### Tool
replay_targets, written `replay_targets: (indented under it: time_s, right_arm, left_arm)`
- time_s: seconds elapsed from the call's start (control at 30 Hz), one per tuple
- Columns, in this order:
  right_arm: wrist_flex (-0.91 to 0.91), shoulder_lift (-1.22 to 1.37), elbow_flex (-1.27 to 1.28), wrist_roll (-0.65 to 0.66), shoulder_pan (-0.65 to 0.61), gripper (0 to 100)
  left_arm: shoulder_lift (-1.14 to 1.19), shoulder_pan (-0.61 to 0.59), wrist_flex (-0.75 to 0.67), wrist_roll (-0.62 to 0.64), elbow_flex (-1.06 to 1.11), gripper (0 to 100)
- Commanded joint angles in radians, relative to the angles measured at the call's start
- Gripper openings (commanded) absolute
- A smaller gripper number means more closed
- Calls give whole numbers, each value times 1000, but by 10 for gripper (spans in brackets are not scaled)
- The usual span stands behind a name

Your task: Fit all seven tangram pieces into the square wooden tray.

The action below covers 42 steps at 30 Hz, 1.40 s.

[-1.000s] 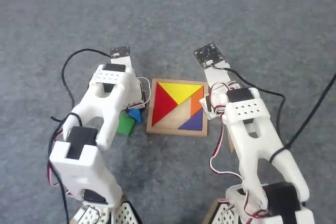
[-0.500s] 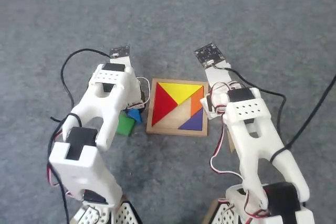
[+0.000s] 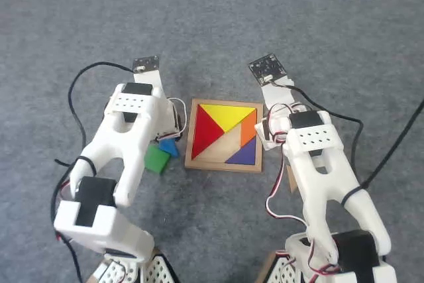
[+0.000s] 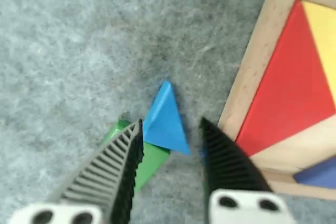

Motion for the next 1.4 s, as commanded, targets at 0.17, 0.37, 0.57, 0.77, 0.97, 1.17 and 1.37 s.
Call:
replay_targets:
  time_s: [0.17, 0.37, 0.57, 0.77, 0.97, 1.17, 1.37]
  right_arm:
    - [-8, -8, -23, 11, 15, 61]
    - [-8, -8, -23, 11, 15, 61]
    - [-8, -8, -23, 11, 13, 61]
    - [-8, -8, -23, 11, 10, 61]
    - [-8, -8, -23, 11, 8, 61]
    - [-8, -8, -23, 11, 10, 61]
    - [-8, -8, -23, 11, 12, 61]
  left_arm:
    - [153, 2, 25, 0, -61, 213]
    - [169, 2, 17, 3, -64, 189]
    - [173, 3, 15, 6, -76, 107]
    - [170, 3, 9, 15, -77, 87]
    - [164, 3, 9, 14, -77, 70]
    - [163, 3, 11, 12, -79, 67]
    - [150, 2, 14, 14, -77, 66]
